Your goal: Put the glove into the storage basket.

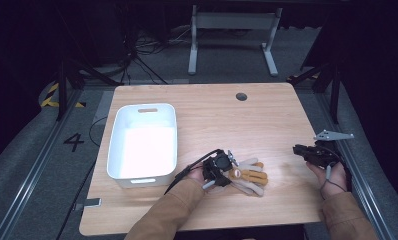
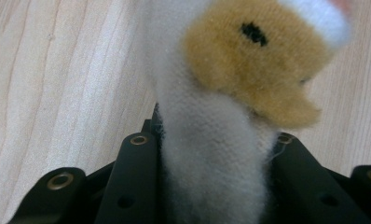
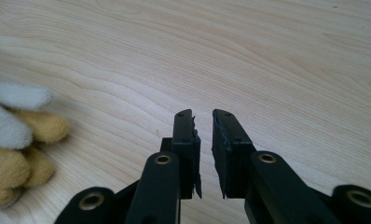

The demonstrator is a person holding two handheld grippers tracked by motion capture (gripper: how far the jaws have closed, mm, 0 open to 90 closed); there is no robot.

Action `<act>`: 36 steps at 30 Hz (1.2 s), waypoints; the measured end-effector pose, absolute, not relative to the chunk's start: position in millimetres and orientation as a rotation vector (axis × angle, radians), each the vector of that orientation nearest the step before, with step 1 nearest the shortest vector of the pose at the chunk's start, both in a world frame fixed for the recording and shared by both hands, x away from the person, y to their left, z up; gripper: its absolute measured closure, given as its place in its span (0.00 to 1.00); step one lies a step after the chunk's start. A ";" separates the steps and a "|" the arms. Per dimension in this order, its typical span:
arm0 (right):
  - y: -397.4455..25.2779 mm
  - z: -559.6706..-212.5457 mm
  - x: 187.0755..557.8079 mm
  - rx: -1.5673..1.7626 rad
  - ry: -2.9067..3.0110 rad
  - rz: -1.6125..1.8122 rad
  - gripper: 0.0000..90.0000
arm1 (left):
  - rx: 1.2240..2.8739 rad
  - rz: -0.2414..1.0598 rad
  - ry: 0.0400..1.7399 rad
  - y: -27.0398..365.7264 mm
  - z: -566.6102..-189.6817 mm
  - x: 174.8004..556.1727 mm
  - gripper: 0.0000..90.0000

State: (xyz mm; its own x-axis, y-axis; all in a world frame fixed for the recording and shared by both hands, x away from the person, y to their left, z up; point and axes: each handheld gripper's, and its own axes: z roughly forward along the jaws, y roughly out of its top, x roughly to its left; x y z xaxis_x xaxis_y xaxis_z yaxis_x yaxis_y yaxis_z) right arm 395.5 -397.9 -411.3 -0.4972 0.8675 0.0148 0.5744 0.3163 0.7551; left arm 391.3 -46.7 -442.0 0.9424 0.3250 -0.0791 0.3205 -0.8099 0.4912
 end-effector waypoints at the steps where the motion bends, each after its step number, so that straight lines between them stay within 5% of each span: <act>1: -398.3 -411.0 395.4 1.280 2.192 1.014 0.88 | 2.580 0.012 0.461 -46.8 -442.1 391.0 0.76; 36: -394.2 -416.1 399.5 1.245 2.209 0.982 0.99 | 2.172 0.030 0.597 -22.1 -392.7 392.0 0.77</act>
